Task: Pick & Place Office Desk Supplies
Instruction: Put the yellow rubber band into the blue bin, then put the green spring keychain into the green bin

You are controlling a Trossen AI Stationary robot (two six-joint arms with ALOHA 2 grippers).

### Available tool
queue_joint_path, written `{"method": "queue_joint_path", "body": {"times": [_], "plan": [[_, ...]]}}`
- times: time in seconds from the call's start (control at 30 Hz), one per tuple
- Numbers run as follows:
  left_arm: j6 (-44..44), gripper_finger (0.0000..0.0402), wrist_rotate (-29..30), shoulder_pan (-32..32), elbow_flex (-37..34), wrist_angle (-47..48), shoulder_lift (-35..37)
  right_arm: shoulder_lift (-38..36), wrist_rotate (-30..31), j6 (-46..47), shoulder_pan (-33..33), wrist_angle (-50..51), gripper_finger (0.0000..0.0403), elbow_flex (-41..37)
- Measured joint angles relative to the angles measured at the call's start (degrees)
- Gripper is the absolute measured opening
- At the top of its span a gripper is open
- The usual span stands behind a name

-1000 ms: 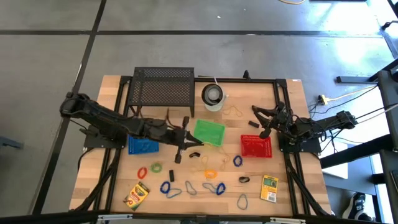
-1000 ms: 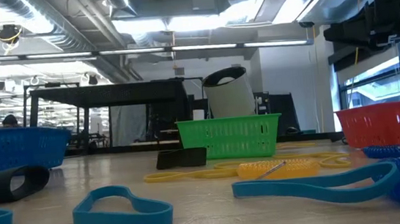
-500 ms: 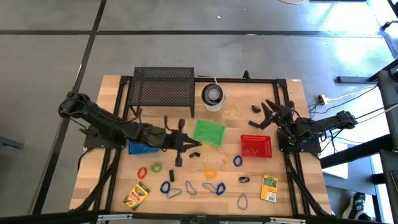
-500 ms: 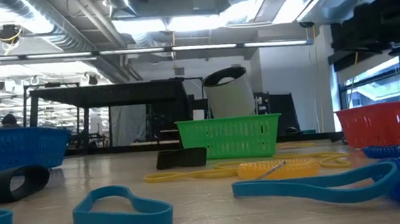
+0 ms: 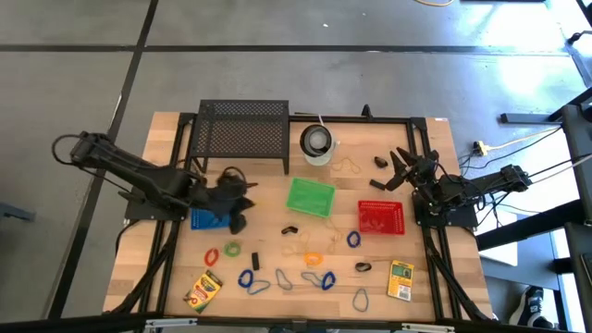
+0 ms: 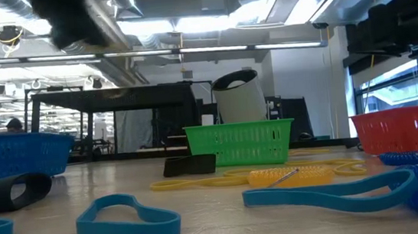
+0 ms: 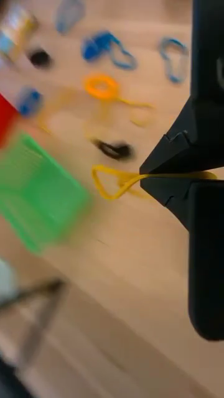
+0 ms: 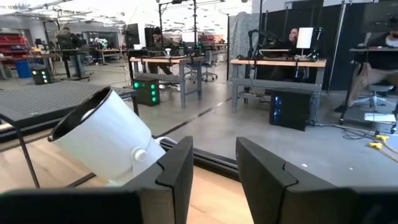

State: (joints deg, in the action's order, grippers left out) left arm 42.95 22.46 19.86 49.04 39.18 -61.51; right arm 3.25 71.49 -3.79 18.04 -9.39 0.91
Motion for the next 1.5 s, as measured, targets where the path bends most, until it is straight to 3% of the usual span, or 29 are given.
{"method": "queue_joint_path", "body": {"times": [0.27,0.47,0.8,1.13,1.5], "plan": [[21.94,0.0003,-0.05,4.41,0.0,23.55,3.07,0.0,-3.51,0.25,0.01,0.01,0.0123,0.0],[28.43,0.0005,-2.23,6.22,-3.85,25.09,1.7,-0.02,-5.29,0.36,0.01,0.01,0.0122,0.02],[33.69,0.0009,-2.69,6.2,-9.31,25.16,1.46,-0.02,-6.57,0.34,-0.01,-0.01,0.0123,0.0],[35.77,0.0077,-5.1,6.29,-9.31,24.89,1.46,0.0,-6.85,0.41,-0.01,-0.27,0.0123,0.0],[29.85,0.0125,-2.38,6.29,-4.85,24.12,1.46,-0.01,-17.65,1.45,0.0,-4.33,0.0123,0.01]]}}
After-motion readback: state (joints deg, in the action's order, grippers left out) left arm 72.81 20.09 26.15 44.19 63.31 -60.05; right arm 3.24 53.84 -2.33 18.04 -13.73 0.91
